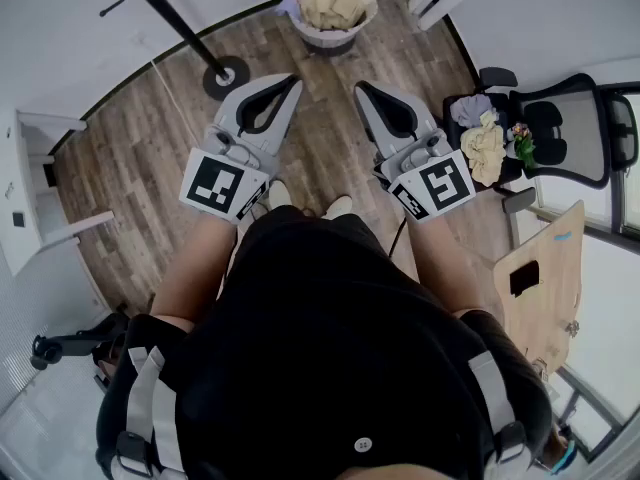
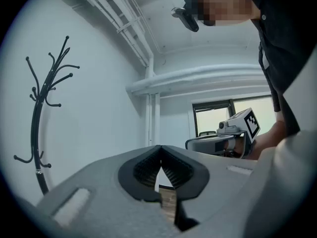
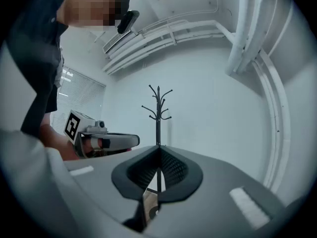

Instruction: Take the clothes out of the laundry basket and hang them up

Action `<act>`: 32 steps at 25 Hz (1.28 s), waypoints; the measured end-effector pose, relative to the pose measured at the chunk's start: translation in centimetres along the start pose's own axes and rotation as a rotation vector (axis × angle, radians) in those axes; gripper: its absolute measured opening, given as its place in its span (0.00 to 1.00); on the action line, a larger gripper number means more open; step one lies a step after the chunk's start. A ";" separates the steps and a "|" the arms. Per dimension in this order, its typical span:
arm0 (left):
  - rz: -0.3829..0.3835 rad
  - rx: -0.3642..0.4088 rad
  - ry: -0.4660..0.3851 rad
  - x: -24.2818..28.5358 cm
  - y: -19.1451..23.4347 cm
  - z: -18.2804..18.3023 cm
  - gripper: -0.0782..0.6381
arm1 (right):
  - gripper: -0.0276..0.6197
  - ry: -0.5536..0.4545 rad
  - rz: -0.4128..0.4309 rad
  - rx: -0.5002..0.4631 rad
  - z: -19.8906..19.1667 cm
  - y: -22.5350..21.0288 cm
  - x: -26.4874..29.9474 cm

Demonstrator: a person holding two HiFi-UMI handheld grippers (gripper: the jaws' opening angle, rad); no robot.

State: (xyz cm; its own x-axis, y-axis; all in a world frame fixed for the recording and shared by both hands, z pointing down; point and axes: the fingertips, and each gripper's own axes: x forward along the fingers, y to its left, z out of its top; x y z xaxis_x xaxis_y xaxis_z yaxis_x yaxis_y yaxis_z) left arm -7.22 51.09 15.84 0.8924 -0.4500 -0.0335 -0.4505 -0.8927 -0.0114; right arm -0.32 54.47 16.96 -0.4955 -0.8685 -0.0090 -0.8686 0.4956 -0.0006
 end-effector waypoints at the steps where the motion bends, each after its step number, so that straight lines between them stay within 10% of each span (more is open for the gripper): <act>1: -0.005 -0.003 0.000 0.0 -0.3 -0.1 0.11 | 0.04 0.003 -0.006 -0.004 0.0 -0.1 -0.4; 19: -0.021 -0.005 0.024 1.9 -3.7 -1.5 0.11 | 0.05 0.002 -0.075 0.051 -1.0 -3.0 -4.5; 25: 0.062 0.025 -0.025 2.2 -2.7 -0.7 0.73 | 0.77 -0.081 -0.109 0.056 0.7 -3.8 -5.1; 32: 0.082 0.041 -0.024 3.3 -3.0 -0.6 0.81 | 0.87 -0.055 -0.139 0.040 0.1 -5.5 -6.1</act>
State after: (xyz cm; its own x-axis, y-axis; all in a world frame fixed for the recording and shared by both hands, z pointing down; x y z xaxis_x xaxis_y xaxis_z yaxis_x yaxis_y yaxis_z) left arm -2.94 52.25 16.36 0.8517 -0.5205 -0.0598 -0.5233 -0.8508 -0.0481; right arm 7.49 57.09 16.91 -0.3682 -0.9277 -0.0612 -0.9274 0.3711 -0.0458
